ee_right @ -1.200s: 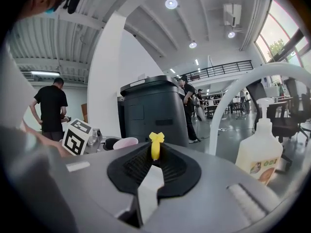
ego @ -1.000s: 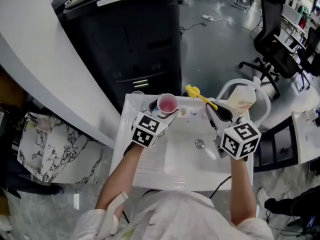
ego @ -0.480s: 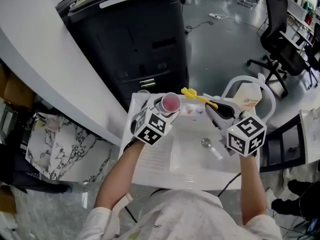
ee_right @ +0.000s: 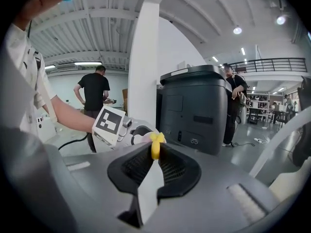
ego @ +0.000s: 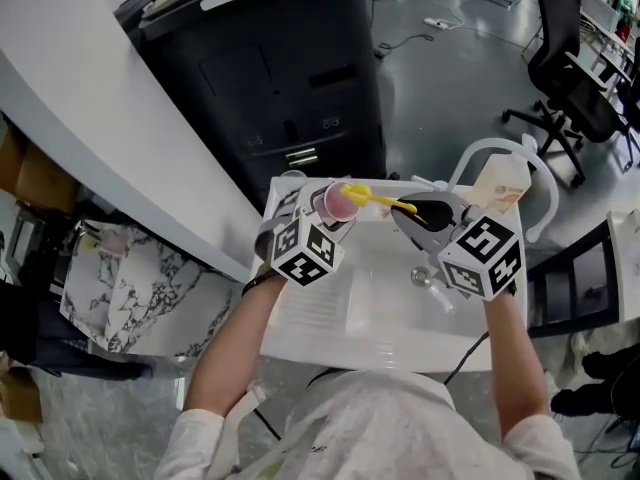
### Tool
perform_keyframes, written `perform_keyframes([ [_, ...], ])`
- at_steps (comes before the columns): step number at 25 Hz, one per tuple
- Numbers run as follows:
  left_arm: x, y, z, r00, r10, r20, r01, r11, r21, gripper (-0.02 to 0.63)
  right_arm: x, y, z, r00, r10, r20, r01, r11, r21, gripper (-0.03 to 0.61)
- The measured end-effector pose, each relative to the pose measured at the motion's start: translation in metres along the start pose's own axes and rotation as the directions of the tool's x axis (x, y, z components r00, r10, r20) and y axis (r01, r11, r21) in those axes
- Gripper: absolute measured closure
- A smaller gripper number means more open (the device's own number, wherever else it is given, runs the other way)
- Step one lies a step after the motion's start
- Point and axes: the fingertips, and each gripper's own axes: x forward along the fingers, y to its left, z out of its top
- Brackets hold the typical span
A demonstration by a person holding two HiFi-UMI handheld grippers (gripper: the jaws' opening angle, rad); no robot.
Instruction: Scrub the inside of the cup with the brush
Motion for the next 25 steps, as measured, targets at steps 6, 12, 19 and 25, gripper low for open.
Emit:
perform_keyframes([
  [6,-0.004,-0.003,0.002,1.0,0.002,-0.004,-0.002,0.998,0.062,0.313,0.023,0.009,-0.012,0.995,0.047,-0.093,-0.052,0.997,-0.06,0.543],
  [12,-0.005,-0.013,0.012,1.0,-0.004,0.003,0.004,0.991,0.135,0.313,0.044,0.012,-0.021,0.987,0.064,-0.147,-0.078,0.993,-0.09,0.543],
  [19,-0.004,-0.016,0.02,1.0,-0.001,0.015,-0.002,0.984,0.178,0.313,0.054,0.005,-0.028,0.986,0.045,-0.163,-0.06,0.994,-0.092,0.543],
  [25,-0.005,-0.012,0.018,1.0,0.019,0.016,-0.022,0.986,0.164,0.313,0.052,0.005,-0.038,0.977,0.05,-0.207,-0.064,0.996,-0.063,0.545],
])
